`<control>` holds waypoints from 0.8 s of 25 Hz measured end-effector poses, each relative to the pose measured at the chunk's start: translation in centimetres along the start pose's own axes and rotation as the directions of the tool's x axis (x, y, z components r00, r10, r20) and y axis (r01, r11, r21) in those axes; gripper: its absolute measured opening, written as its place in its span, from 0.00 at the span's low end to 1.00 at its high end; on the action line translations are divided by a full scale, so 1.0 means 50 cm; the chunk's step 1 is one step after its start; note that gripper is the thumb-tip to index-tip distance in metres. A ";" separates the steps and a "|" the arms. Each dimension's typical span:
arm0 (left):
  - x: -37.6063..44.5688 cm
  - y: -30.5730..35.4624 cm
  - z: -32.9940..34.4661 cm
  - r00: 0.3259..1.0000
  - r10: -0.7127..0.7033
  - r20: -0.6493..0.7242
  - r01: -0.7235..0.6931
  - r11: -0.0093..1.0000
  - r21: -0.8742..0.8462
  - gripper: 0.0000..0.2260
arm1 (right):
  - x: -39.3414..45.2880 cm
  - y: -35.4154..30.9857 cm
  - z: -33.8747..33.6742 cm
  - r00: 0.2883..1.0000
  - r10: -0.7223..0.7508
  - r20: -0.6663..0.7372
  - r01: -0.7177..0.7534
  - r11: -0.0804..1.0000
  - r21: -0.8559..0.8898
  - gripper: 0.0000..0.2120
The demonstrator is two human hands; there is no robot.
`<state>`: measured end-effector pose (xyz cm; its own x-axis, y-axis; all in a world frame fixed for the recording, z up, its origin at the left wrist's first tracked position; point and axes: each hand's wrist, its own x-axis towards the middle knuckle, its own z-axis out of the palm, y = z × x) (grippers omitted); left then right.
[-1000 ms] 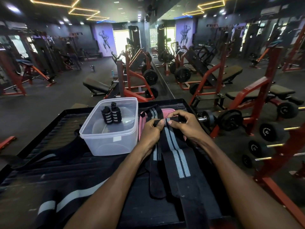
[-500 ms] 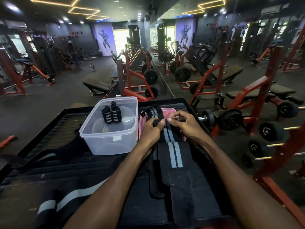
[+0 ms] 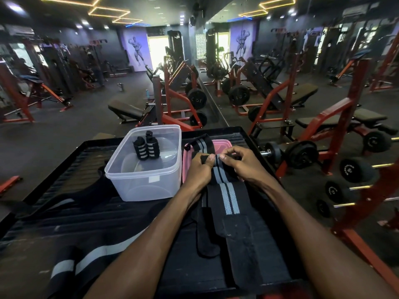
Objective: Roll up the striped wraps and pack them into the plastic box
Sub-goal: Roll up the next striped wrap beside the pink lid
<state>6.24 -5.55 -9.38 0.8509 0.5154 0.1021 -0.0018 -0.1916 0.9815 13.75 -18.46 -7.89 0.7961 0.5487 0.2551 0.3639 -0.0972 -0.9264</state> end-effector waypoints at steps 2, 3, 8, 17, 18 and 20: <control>0.004 -0.003 0.002 1.000 0.013 -0.011 -0.013 1.000 -0.015 0.07 | 0.001 0.003 0.001 0.999 -0.052 -0.013 0.051 0.996 -0.067 0.01; 0.005 -0.003 0.002 1.000 0.012 -0.007 -0.012 0.999 -0.047 0.09 | 0.003 0.005 0.000 0.996 -0.088 -0.019 0.086 0.992 -0.097 0.01; 0.007 -0.003 -0.002 0.999 -0.036 0.029 0.038 0.995 -0.097 0.15 | 0.004 0.005 0.000 0.991 -0.130 -0.023 0.127 0.986 -0.110 0.04; 0.002 -0.001 -0.004 0.996 -0.073 0.045 0.079 0.986 -0.150 0.16 | 0.000 0.002 -0.003 0.986 -0.168 -0.020 0.166 0.983 -0.083 0.07; 0.001 -0.002 -0.004 0.997 -0.067 0.036 0.071 0.988 -0.135 0.15 | 0.000 0.003 0.000 0.988 -0.152 -0.029 0.150 0.987 -0.062 0.07; -0.002 0.001 -0.005 0.999 -0.047 -0.003 0.047 0.994 -0.097 0.09 | 0.000 0.001 0.003 0.996 -0.083 -0.025 0.082 0.996 -0.040 0.01</control>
<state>6.03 -5.43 -9.28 0.8482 0.5267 0.0562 -0.0132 -0.0849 0.9963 13.69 -18.33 -8.00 0.7749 0.5342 0.3378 0.4470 -0.0853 -0.8905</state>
